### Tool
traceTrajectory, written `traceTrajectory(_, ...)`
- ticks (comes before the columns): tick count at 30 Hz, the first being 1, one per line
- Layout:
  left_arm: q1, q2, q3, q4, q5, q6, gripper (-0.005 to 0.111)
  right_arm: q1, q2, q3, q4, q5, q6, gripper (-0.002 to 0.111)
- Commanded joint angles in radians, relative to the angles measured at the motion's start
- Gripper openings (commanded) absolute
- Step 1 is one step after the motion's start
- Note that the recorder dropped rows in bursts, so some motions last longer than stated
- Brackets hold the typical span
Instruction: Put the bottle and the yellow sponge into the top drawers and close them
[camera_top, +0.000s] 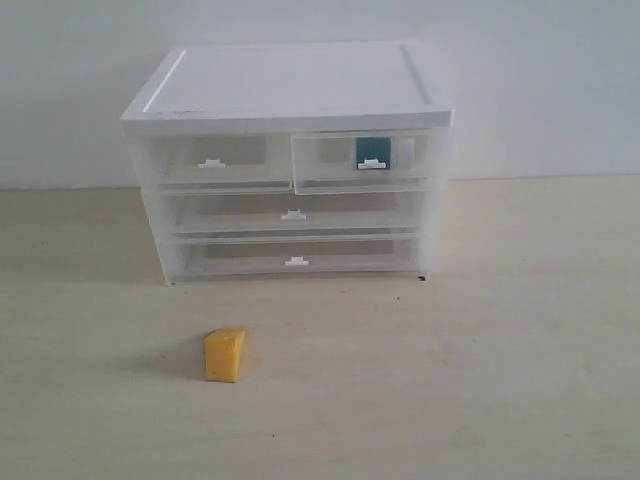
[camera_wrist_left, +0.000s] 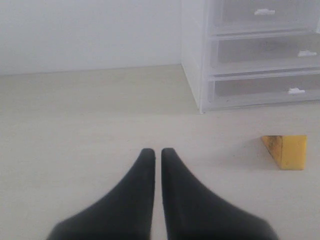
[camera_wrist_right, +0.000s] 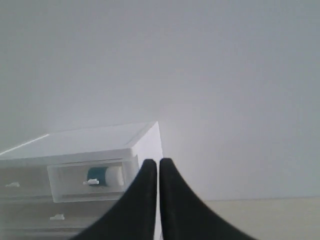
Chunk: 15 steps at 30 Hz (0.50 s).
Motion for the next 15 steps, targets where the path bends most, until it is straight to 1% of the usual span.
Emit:
traceTrajectory(1,-0.010,-0.003,0.004,-0.003,-0.008,-0.007,0.004,-0.009,-0.084,0.027,-0.061,0.073,-0.013,0.000)
traceTrajectory(5,-0.010,-0.003,0.004,-0.003,-0.008,-0.007,0.004,-0.009,-0.084,0.065,-0.065,0.088,-0.016,0.000)
traceTrajectory(7,-0.010,-0.003,0.004,-0.003,-0.008,-0.007,0.004,-0.009,-0.084,0.065,-0.068,0.094,-0.048,0.000)
traceTrajectory(12,-0.010,-0.003,0.004,-0.003,-0.008,-0.007,0.004,-0.009,-0.084,0.065,-0.068,0.116,-0.056,0.000)
traceTrajectory(15,-0.010,-0.003,0.004,-0.003,-0.008,-0.007,0.004,-0.009,-0.084,0.065,-0.068,0.176,-0.057,0.000)
